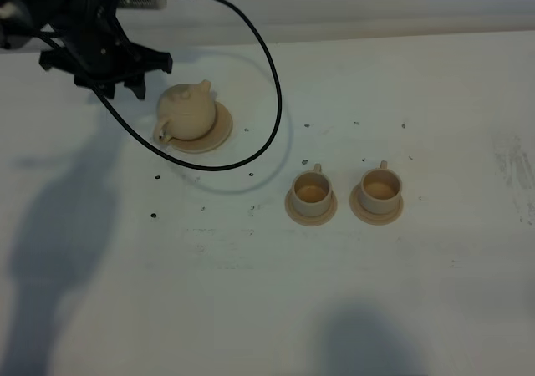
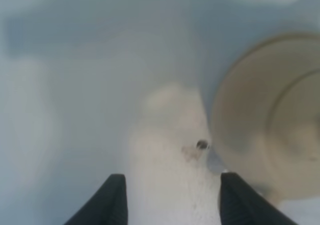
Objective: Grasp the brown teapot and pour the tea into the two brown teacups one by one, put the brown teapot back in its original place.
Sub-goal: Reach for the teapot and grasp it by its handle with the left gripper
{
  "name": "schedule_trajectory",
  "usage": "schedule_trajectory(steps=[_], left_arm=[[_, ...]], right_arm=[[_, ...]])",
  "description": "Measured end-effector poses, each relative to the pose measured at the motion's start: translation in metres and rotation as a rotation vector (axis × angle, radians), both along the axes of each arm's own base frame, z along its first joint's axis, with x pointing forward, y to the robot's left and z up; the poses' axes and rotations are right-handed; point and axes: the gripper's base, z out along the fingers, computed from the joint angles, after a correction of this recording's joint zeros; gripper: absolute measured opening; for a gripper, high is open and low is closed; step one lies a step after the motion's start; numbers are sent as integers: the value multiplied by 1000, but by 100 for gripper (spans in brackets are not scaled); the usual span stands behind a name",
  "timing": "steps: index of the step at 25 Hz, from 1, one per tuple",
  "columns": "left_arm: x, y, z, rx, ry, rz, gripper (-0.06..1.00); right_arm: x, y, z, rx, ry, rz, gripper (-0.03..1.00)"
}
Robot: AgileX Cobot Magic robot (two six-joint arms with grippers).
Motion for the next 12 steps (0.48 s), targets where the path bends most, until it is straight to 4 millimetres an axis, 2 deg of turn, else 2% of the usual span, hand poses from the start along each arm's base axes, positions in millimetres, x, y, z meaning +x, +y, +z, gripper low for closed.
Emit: schedule_trajectory(steps=[4,9,12], left_arm=[[-6,-13,17,-5,-37,-177,4],[-15,-48,11,-51,-5,-350,4],[-21,-55,4,-32,55,-372,4]], right_arm=[[0,0,0,0,0,0,22],[0,0,0,0,0,0,22],[0,0,0,-1,0,0,22]])
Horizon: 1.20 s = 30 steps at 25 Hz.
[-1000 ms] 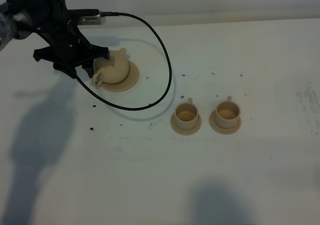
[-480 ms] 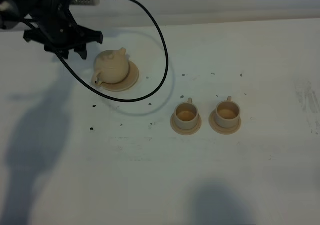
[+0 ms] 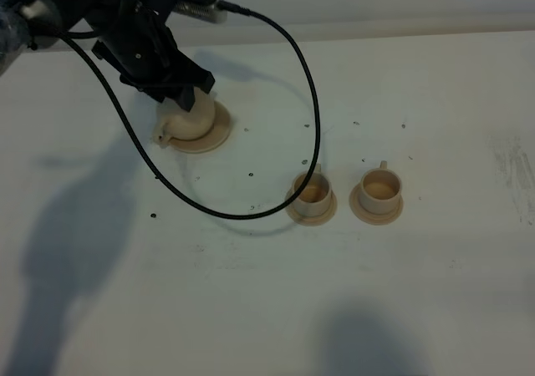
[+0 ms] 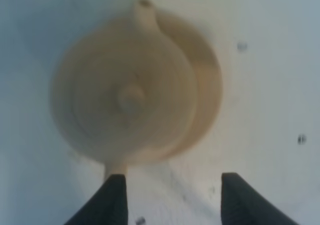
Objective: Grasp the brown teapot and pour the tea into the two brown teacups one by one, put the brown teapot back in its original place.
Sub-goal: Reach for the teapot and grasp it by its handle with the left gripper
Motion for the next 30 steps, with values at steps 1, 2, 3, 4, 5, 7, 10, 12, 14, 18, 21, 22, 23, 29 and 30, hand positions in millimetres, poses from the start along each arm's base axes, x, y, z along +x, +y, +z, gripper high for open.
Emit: schedule_trajectory(steps=[1,2,3,4,5,7,10,12,14,18,21,22,23,29,30], left_arm=[[-2,1,-3,13,27,9,4],[-3,2,-5,30,54,16,4],[-5,4,-6,51,74,21,4],[-7,6,-7,80,96,21,4],[-9,9,-7,106,115,18,4],[-11,13,-7,148,142,19,4],[-11,13,-7,154,143,30,4],[-11,14,-7,161,141,20,4],[-11,14,-7,173,134,-27,4],[-11,15,-7,187,127,-95,4],[-11,15,-7,191,125,-117,4],[-11,15,-7,192,124,-127,4],[-11,15,-7,193,123,-134,4],[-10,12,-12,178,131,-220,4],[-10,12,-16,180,139,-229,4]], right_arm=[[0,0,0,0,0,0,22],[0,0,0,0,0,0,22],[0,0,0,0,0,0,22],[0,0,0,0,0,0,22],[0,0,0,0,0,0,22],[0,0,0,0,0,0,22],[0,0,0,0,0,0,22],[0,0,0,0,0,0,22],[0,0,0,0,0,0,22],[0,0,0,0,0,0,22],[0,0,0,0,0,0,22],[0,0,0,0,0,0,22],[0,0,0,0,0,0,22],[0,0,0,0,0,0,22],[0,0,0,0,0,0,22]])
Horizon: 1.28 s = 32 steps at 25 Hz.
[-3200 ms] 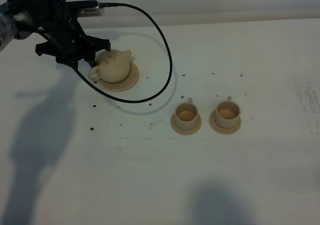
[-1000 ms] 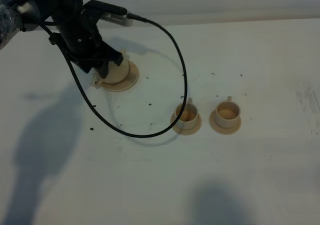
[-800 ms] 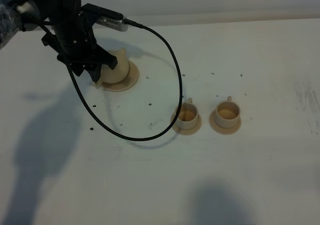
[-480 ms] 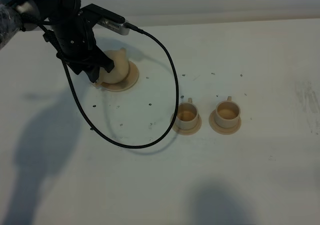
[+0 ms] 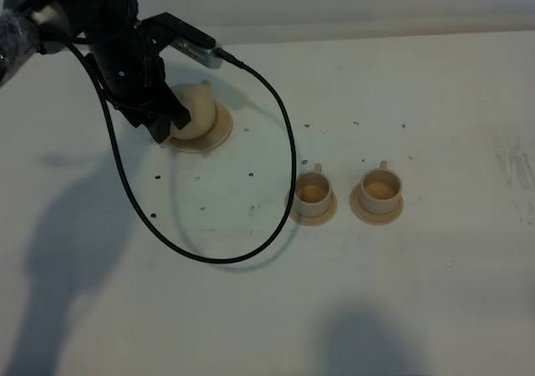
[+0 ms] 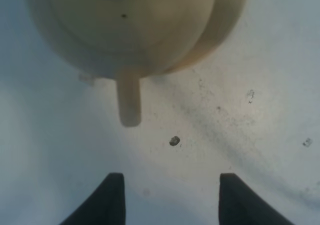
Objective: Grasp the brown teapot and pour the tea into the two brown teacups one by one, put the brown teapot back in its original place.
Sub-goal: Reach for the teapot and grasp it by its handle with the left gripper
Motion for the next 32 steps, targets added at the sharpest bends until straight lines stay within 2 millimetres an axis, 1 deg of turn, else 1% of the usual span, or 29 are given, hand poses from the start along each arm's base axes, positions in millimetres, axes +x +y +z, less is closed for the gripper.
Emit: schedule_trajectory(steps=[5,7,12,18,24,32], left_arm=[[2,0,-12,15,24,-22,4],[2,1,-13,15,25,-23,4],[5,10,-13,33,20,-15,4],[5,10,-13,37,17,-17,4],[8,9,-13,27,-18,25,4],[14,8,-25,24,-35,47,4]], right_arm=[[0,0,0,0,0,0,22],[0,0,0,0,0,0,22],[0,0,0,1,0,0,22],[0,0,0,1,0,0,22],[0,0,0,0,0,0,22],[0,0,0,0,0,0,22]])
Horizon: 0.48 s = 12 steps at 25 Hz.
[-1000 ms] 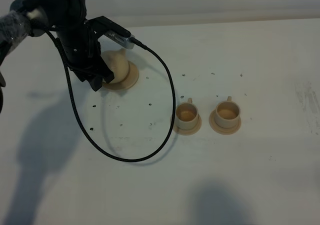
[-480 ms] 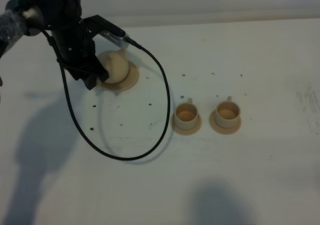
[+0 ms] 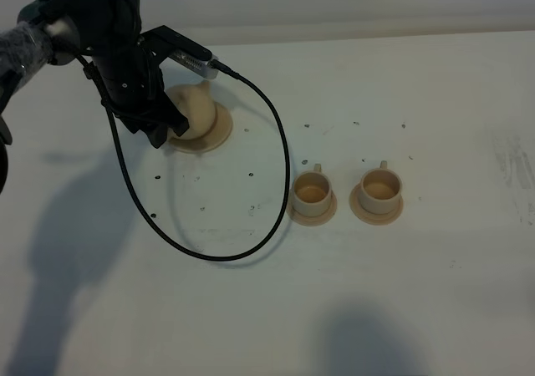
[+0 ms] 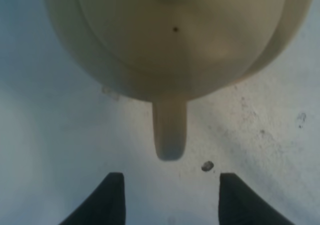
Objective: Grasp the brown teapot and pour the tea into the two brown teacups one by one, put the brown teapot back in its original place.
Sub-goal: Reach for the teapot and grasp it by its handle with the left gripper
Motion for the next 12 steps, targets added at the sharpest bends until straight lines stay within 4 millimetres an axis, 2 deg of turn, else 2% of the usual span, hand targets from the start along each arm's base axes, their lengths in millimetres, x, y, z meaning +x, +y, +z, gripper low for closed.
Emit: schedule_trajectory(steps=[12], left_arm=[[6,-2,2,-14,-56,-7,3]], right_arm=[[0,0,0,0,0,0,22]])
